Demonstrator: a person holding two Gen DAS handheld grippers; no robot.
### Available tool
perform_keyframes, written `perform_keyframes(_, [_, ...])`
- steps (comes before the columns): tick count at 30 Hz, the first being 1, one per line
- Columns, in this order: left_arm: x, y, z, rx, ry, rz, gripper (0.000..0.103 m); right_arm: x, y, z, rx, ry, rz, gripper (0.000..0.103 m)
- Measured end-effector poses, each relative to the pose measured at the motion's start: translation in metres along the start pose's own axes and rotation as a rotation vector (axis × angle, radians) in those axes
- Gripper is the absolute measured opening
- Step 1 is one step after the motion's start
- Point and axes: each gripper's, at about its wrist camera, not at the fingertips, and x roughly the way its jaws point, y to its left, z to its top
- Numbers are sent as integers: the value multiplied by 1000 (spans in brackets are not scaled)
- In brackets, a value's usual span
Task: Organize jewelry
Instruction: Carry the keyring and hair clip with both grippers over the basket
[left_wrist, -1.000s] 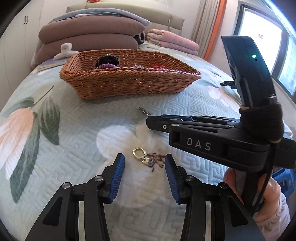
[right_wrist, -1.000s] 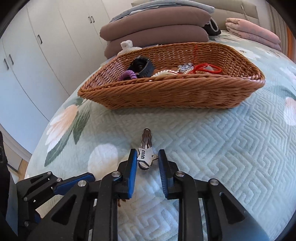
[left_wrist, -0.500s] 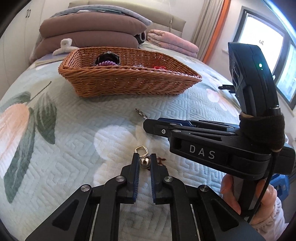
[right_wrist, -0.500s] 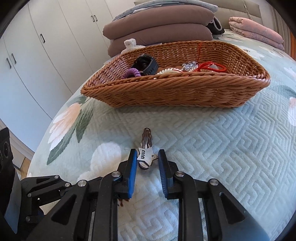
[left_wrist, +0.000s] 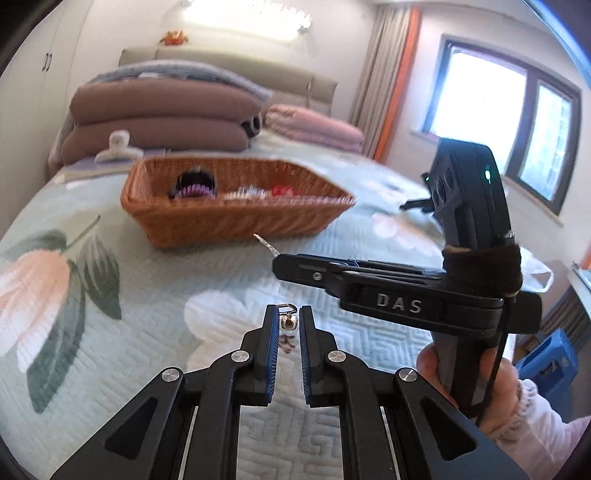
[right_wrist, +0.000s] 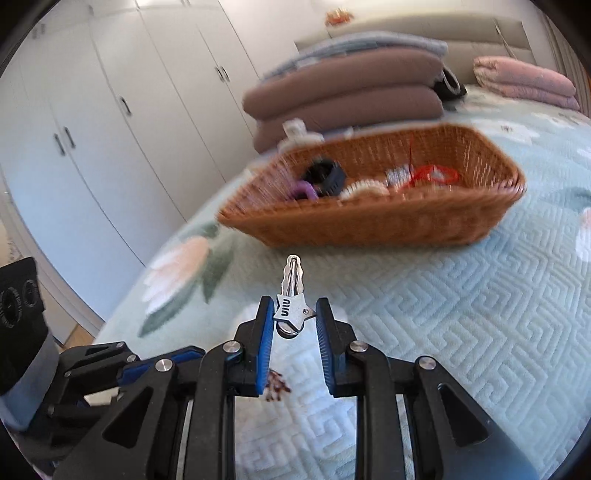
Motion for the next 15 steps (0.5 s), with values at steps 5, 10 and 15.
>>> perform_keyframes(5, [-17,7,4,22,-53,10,11,-7,-3,2,18,-37,18,26])
perform_keyframes(10, [-26,17,19,31,-93,34,11,-25,-1,5,17,-100,28,26])
perform_keyframes(15, [-35,18,55,76,-160,50,11,-50,-3,34,63,-142,49,26])
